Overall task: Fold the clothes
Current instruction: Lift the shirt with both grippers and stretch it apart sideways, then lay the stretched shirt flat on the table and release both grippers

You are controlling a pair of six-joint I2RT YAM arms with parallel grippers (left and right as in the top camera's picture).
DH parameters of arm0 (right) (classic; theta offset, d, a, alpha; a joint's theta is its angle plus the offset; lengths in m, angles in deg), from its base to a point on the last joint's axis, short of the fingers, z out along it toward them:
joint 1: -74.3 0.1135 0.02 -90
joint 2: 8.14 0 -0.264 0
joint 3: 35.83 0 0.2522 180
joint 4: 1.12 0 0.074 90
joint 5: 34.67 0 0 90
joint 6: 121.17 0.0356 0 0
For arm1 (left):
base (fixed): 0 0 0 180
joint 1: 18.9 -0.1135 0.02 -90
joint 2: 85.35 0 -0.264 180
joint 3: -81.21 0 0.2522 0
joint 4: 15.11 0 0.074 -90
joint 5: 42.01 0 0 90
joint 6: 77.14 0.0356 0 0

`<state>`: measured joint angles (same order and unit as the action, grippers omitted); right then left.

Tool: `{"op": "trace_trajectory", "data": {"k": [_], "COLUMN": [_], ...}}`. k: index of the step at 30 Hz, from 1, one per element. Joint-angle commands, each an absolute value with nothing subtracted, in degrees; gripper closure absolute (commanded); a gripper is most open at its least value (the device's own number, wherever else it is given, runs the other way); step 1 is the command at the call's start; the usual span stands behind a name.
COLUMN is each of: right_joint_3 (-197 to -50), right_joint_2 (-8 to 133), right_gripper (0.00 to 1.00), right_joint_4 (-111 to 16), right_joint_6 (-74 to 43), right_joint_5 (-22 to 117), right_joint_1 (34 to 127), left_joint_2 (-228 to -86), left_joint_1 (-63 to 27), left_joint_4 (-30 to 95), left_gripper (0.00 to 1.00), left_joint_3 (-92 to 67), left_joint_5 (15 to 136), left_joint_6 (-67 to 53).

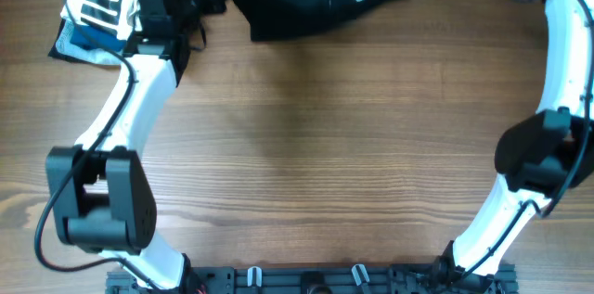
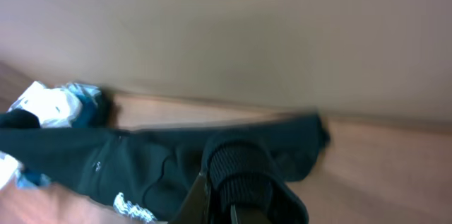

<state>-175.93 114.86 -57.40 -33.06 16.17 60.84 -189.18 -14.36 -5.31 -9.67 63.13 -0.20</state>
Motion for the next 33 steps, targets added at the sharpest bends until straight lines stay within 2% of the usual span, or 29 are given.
{"op": "trace_trajectory", "data": {"k": [1, 5, 8, 12, 18, 24, 33], "right_joint_3": [-176.6, -176.6, -176.6, -176.6, -176.5, -170.9, -157.2], "right_joint_2": [114.9, 114.8, 114.5, 114.4, 114.4, 114.4, 114.4], "right_gripper": [0.96, 0.96, 0.96, 0.96, 0.96, 0.96, 0.96], "right_joint_4": [-60.9, -67.7, -77.1, -88.6, -99.2, -104.0, -102.3], "right_joint_6": [-36.5, -37.2, -37.6, -43.2, -43.5, -40.1, -37.0], "right_joint_5": [19.8, 19.9, 19.3, 19.4, 25.6, 33.8, 42.4], "right_joint_1": [60.1, 59.3, 57.6, 56.3, 55.8, 55.8, 55.8], "left_joint_2": [-188.7, -188.6, -187.9, -186.3, -186.3, -186.3, -186.4], "left_joint_1": [-14.4, -14.4, -14.4, -13.7, -12.5, -11.7, -10.6], "left_joint_4": [0.0, 5.4, 10.3, 20.4, 38.3, 49.5, 58.7], "left_gripper": [0.96, 0.96, 0.96, 0.96, 0.96, 0.96, 0.96], "left_joint_3": [-10.3, -10.3, -10.3, -10.3, -10.3, -10.3, -8.4], "left_joint_5": [64.1, 64.3, 69.1, 71.5, 70.6, 69.6, 67.0], "left_joint_6": [-0.9, -0.9, -0.9, -0.9, -0.9, -1.1, -1.1]}}
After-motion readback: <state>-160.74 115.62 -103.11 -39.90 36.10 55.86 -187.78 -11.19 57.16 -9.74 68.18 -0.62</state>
